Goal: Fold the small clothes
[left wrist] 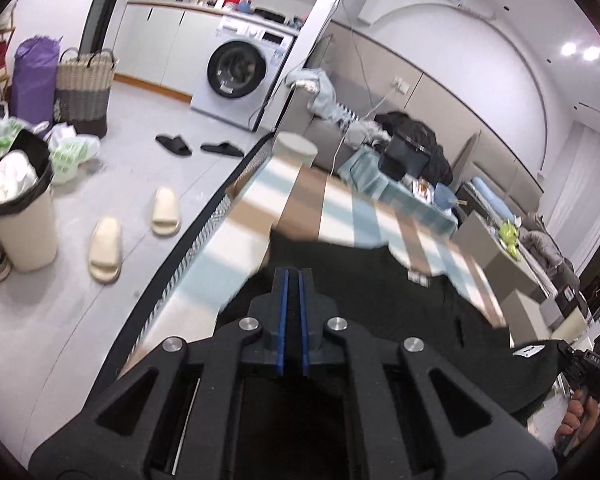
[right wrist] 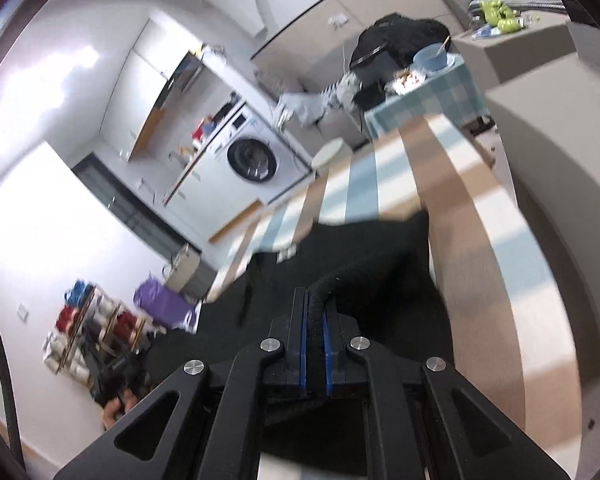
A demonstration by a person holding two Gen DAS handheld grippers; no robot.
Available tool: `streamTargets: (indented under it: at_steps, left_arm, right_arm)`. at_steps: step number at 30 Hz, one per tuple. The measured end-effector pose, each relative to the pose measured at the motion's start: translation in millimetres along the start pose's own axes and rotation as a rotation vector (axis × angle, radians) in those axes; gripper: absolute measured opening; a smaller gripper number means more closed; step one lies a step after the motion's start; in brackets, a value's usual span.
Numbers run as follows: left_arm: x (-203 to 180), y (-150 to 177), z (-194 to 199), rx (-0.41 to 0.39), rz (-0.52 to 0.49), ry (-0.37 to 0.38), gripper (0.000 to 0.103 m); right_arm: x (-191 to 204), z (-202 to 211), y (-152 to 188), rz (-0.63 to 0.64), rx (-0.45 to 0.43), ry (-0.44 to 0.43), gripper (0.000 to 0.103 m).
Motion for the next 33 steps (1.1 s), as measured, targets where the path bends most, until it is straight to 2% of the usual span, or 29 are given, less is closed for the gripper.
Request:
streamTargets:
  at_steps: [4,6,7,8,13,14,16,17,18,19,20,21,24,26,29,33]
  left_arm:
    - [-6,-34,-38,-0.009,-0.008,-0.005,0.003]
    - [-4,-39,-57,0.011,-0.015,-0.025,0.003]
    - [-2,-39,-64,0.020,-0.015,-0.032,0.003]
    - [3,-36,-75,0.047,-0.012,-0.055,0.003]
    - [23,-5,-113,0.187,0.045,-0.089,0.004]
    - [26,0,-113,0.198,0.058,-0.092,0.008]
    - [32,10,-110,0.217,0.069,-0.102,0.023]
    - [36,14,-105,0.223,0.072,-0.117,0.040]
    - [39,15,-99,0.216,0.081,-0.135,0.053]
    - [42,21,-92,0.204,0.088,-0.139,0.056]
    - [45,21,-84,0.188,0.097,-0.140,0.060]
    - [48,23,-75,0.181,0.106,-0.139,0.060]
    - [46,29,-57,0.161,0.158,-0.107,0.060]
    - [40,35,-52,0.178,0.171,-0.067,0.060]
    - [31,46,-56,0.211,0.196,-0.018,0.060]
    - [18,66,-70,0.292,0.237,0.058,0.060]
  right_arm:
    - [-3,-19,-40,-0.021,-0.071,0.047,0.006]
    - [-9,-30,-50,-0.047,-0.077,0.069,0.006]
    - [-14,-36,-51,-0.042,-0.072,0.107,0.006]
    - [-21,-44,-48,-0.033,-0.055,0.154,0.006]
    - [-57,-64,-18,-0.052,0.050,0.278,0.007]
    - [-63,-64,-10,-0.062,0.069,0.303,0.009]
    - [-73,-61,1,-0.081,0.105,0.322,0.011]
    - [-75,-57,4,-0.092,0.108,0.316,0.013]
    - [-75,-52,7,-0.098,0.110,0.312,0.019]
    - [-74,-43,12,-0.111,0.109,0.307,0.028]
    - [-73,-36,15,-0.124,0.108,0.292,0.032]
    - [-69,-32,18,-0.136,0.108,0.272,0.041]
    - [-51,-20,36,-0.143,0.133,0.186,0.044]
    - [-44,-22,48,-0.163,0.157,0.148,0.054]
    - [-42,-36,63,-0.221,0.205,0.099,0.055]
    - [-50,-52,68,-0.295,0.226,0.094,0.055]
Point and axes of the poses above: each gripper's, at about its wrist camera, not at the fingertips, and z roughly against the way its jaws point, x to its left, y to its underside, the point moved 9 cm from there along -z, roughly the way its jaws point, and after that the axes turned 6 degrees about y, right-handed, at the moved point
